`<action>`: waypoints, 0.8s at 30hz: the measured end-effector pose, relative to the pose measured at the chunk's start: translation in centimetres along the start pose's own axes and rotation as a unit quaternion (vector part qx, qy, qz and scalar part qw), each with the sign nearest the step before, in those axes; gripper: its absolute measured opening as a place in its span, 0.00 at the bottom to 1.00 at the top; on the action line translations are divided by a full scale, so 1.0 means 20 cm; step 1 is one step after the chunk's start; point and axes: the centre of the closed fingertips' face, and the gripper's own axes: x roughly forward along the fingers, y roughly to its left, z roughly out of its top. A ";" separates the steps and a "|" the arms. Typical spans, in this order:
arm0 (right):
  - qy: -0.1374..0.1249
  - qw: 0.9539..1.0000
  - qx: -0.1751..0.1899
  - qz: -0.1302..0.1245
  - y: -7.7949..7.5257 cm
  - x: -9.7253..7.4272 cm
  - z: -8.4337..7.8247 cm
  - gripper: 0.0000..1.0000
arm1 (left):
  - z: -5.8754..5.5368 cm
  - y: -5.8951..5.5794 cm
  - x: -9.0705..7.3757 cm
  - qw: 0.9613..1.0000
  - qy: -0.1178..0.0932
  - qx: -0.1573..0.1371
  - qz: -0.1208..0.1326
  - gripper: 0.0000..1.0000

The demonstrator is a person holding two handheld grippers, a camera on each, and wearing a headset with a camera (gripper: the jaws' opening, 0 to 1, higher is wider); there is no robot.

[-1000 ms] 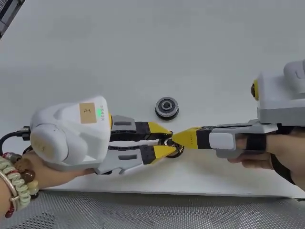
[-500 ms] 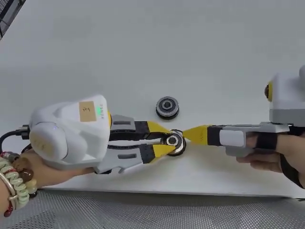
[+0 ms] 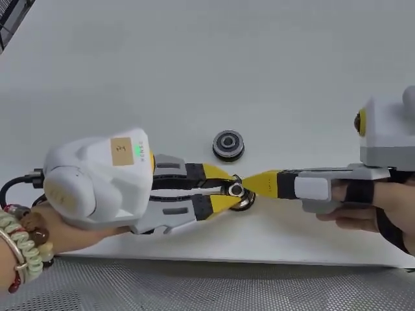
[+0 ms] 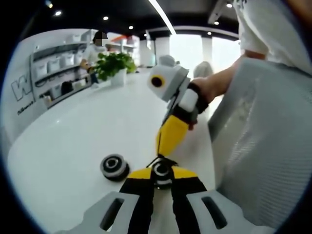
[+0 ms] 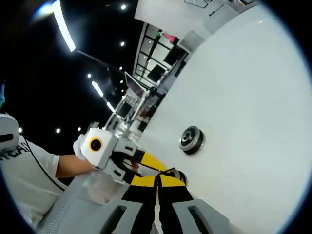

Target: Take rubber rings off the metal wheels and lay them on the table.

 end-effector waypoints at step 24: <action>0.017 0.998 -0.026 -0.055 -0.08 -0.03 -0.01 0.00 | 0.02 -0.01 0.00 0.999 0.034 0.013 0.008 0.14</action>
